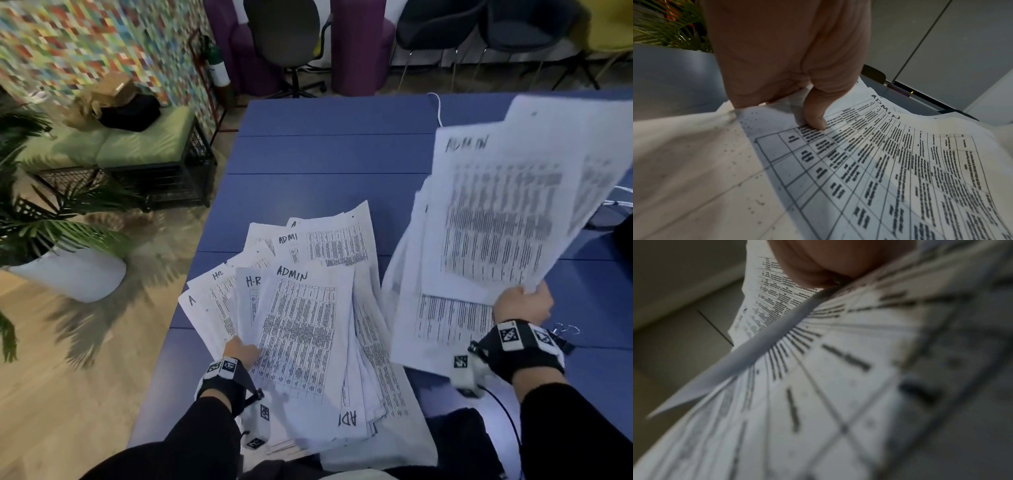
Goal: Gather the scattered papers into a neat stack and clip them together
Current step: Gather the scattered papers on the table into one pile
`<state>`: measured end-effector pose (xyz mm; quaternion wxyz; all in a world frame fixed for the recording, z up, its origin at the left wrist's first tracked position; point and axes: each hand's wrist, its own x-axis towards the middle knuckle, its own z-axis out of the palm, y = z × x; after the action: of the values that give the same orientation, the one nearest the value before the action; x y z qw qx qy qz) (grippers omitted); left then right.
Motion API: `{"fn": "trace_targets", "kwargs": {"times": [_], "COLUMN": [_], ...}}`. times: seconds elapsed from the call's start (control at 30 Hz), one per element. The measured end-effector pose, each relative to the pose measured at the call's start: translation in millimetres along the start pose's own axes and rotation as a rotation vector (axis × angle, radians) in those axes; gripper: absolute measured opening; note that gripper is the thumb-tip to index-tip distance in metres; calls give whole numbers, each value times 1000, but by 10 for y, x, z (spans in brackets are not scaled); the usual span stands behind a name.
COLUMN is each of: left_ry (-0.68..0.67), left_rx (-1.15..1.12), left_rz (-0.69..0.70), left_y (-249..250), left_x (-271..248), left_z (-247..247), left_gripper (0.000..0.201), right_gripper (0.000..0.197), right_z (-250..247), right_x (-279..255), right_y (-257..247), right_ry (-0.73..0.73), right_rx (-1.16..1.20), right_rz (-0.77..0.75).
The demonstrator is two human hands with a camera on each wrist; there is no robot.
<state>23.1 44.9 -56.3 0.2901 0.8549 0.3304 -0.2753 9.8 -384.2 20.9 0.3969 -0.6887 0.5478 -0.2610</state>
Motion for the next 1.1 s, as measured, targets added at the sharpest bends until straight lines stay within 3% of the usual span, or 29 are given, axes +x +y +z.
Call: {"fn": "trace_targets", "kwargs": {"times": [0.13,0.23,0.33,0.47,0.53,0.6,0.67,0.77,0.83,0.9,0.97,1.1], "left_ry": [-61,-117,-142,-236,-282,-361,-382,-390,-361,-315,-295,-259], "left_rx": [-9,-52,-122,-352,-514,-647,-687,-599,-520,-410,-320,-223], "left_rz": [15,27,26,-30,-52,-72,-54,-33,-6,-2,28,63], "left_y": [46,94,149,156,-67,-166,-61,115,112,108,115,143], "left_x": [-90,-151,-190,-223,200,391,181,-190,-188,-160,-160,-138], "left_z": [115,208,238,179,354,427,309,122,126,142,148,209], "left_gripper": [47,46,42,43,60,90,94,117,117,111,112,79], "right_gripper": [35,32,26,31,39,58,69,46,44,49,57,101], "right_z": [3,85,215,387,420,403,383,388,415,438,432,423], "right_x": [-131,-390,-727,-1051,-1145,-1214,-1235,-1239,-1239,-1248,-1244,-1221], "right_y": [-478,-580,-334,263,467,562,577,507,511,530,514,508], "right_ry": [-77,-245,-409,-713,-977,-1173,-1091,-845,-934,-1152,-1282,-1103], "right_rx": [195,134,-3,-250,-392,-472,-459,-367,-484,-696,-754,-561], "right_rz": [-44,-137,-208,-75,-9,31,-40,-134,-169,-190,-204,-218]}}
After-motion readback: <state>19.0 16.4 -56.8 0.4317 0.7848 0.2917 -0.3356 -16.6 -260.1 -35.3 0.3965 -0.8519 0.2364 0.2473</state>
